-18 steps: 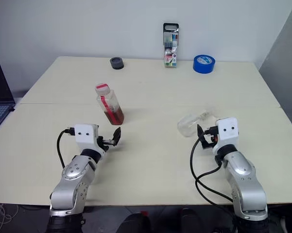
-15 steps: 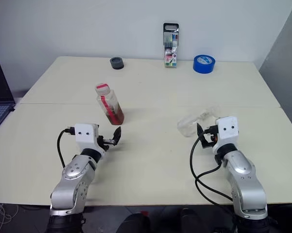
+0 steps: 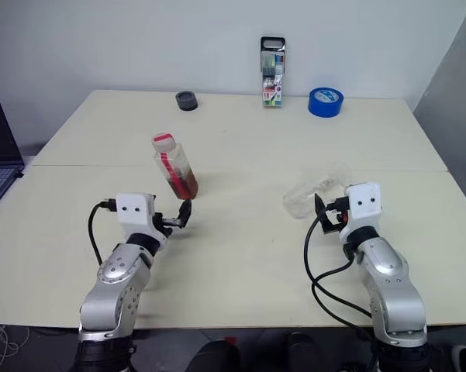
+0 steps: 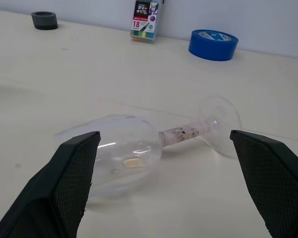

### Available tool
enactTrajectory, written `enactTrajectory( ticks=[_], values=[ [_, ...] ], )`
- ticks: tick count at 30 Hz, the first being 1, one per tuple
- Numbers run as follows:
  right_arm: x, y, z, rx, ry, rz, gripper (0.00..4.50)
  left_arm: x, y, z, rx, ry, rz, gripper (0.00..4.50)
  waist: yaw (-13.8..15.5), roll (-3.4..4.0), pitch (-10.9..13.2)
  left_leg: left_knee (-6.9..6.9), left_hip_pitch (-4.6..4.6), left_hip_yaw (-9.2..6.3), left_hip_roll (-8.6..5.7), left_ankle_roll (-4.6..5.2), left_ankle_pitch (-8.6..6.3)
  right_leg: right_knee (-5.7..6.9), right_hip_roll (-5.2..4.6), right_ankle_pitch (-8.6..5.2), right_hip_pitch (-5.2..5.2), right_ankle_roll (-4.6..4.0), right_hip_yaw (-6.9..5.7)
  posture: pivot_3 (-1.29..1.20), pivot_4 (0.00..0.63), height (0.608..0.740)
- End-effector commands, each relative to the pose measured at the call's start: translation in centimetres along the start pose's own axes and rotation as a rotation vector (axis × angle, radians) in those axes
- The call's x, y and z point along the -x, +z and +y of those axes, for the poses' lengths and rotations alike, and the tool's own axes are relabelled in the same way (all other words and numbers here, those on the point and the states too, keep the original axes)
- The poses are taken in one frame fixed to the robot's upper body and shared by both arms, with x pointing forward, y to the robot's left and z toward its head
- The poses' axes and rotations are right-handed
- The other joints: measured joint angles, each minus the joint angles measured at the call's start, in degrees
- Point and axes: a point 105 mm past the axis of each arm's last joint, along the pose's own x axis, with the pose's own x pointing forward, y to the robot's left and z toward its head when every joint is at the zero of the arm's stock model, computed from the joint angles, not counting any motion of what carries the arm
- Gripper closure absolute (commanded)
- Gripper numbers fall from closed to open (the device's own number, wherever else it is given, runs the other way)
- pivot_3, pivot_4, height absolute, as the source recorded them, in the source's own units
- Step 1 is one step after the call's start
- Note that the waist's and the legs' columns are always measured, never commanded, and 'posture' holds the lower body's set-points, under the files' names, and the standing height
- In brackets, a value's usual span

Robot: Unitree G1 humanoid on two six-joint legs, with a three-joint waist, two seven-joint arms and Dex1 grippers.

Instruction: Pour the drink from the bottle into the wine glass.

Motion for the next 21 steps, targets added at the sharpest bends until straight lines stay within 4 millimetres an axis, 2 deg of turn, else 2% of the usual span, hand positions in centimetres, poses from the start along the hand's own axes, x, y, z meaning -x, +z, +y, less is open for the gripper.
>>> enactTrajectory(
  ticks=[1,5,10,16,21],
  values=[
    [0.0,1.5,-0.3,0.021,-0.007,-0.063,0.0,-0.1,1.5,0.1,0.004,0.001,-0.06,0.03,0.0,0.0,0.0,0.0,0.0,0.0,0.0,0.0,0.0,0.0,0.0,0.0,0.0,0.0,0.0,0.0,0.15,0.74],
    [-0.4,1.9,-0.2,0.03,0.007,-0.076,0.0,-0.2,1.8,0.1,0.003,0.003,-0.069,0.03,0.0,0.0,0.0,0.0,0.0,0.0,0.0,0.0,0.0,0.0,0.0,0.0,0.0,0.0,0.0,0.0,0.15,0.74],
    [-1.0,5.1,0.9,0.043,0.153,-0.156,0.0,-0.8,2.3,0.3,0.007,0.011,-0.09,0.03,-0.03,0.02,0.03,0.01,0.01,0.0,0.0,0.0,0.0,0.01,0.0,0.0,-0.01,0.0,-0.01,0.0,0.15,0.74],
    [-0.3,9.6,4.4,0.013,0.513,-0.227,0.0,-1.4,3.0,-0.1,0.009,0.001,-0.11,0.03,-0.01,0.04,0.06,0.01,-0.04,-0.02,0.0,0.01,0.0,-0.02,0.0,0.0,-0.01,0.0,-0.03,0.0,0.15,0.74],
    [0.4,11.1,6.1,0.004,0.68,-0.228,0.0,-1.9,3.9,-0.2,-0.006,-0.008,-0.135,0.03,0.06,0.03,0.05,0.03,-0.1,-0.11,0.0,0.02,-0.01,-0.06,-0.01,0.0,-0.01,-0.01,-0.1,0.0,0.15,0.74]
  ],
)
